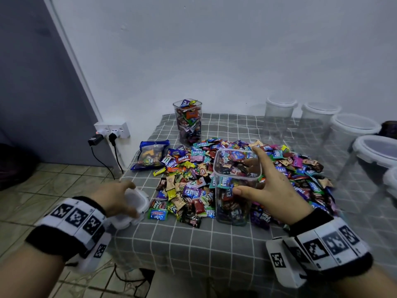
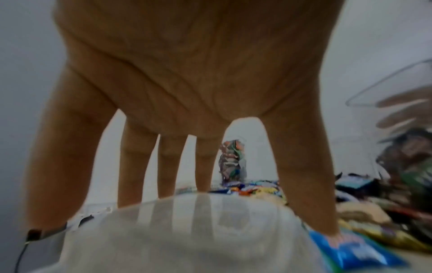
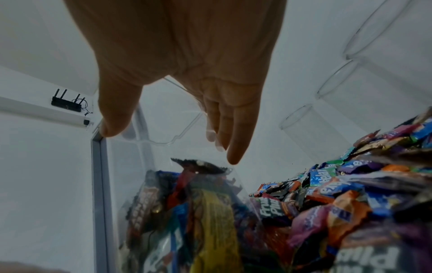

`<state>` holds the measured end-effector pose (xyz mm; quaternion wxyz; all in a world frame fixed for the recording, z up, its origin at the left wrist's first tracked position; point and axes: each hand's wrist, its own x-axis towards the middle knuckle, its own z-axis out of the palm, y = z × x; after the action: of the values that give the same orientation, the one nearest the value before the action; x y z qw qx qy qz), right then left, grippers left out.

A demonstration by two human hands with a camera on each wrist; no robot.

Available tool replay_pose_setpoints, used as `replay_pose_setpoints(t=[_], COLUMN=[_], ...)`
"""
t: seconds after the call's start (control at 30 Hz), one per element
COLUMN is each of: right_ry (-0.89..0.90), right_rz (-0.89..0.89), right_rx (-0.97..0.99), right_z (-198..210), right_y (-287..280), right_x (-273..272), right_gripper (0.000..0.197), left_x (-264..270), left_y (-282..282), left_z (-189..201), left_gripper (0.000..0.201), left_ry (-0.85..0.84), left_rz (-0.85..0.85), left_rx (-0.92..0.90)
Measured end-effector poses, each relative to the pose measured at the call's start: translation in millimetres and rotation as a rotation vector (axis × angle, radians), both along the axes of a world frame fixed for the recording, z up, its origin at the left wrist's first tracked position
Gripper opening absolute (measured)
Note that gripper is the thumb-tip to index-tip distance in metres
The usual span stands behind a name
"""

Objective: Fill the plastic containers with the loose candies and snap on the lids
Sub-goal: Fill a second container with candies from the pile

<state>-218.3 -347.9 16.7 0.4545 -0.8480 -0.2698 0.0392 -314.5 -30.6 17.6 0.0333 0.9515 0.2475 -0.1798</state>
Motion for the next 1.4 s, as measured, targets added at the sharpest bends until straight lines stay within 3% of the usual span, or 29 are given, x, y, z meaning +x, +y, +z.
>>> replay_pose_setpoints(t=[0.13, 0.43, 0.57, 0.63, 0.73, 0.83, 0.97, 1.17, 1.27, 1.4], right_ry=[0.014, 0.020, 0.039, 0.086, 0.035, -0.059, 0.017, 0.232, 0.278, 0.212], right_rz=[0.001, -0.011, 0.009, 0.092, 0.113, -0.029, -0.173, -0.122, -0.043, 0.036], right_rx=[0.018, 0.013, -0.019, -0.115, -0.312, -0.588, -0.896, -1.072, -1.047, -1.064], right_z=[-1.1, 0.2, 0.7, 3.4, 13.7, 18.2, 1.1, -10.8, -10.3, -11.8], right_y=[-0.2, 0.3, -2.6, -9.2, -23.1, -35.9, -48.8, -52.2, -40.6, -22.2], right_x=[0.4, -0.8, -0.3, 0.7, 5.1, 10.9, 20.0, 38.3, 45.8, 51.3], right_gripper=[0.116, 0.115, 0.118, 0.123, 0.110, 0.088, 0.075, 0.114, 0.120, 0.120], left_x=[1.7, 30.2, 28.9, 26.4, 24.2, 24.8, 31.0, 49.9, 65.3, 81.9], left_y=[1.8, 0.5, -12.1, -27.3, -51.0, -68.2, -80.7, -87.2, -89.0, -94.4], left_z=[-8.1, -5.1, -5.8, -8.5, -15.6, -22.4, -29.0, -35.0, -34.7, -27.9], left_gripper=[0.093, 0.087, 0.088, 0.080, 0.077, 0.087, 0.095, 0.105, 0.111, 0.111], left_ry=[0.014, -0.010, -0.061, -0.107, -0.133, -0.093, -0.080, -0.119, -0.124, -0.090], left_rz=[-0.017, -0.061, -0.168, -0.219, -0.203, -0.167, -0.143, -0.091, -0.094, -0.124], left_rx=[0.060, 0.122, 0.201, 0.165, -0.092, -0.205, -0.287, -0.347, -0.341, -0.290])
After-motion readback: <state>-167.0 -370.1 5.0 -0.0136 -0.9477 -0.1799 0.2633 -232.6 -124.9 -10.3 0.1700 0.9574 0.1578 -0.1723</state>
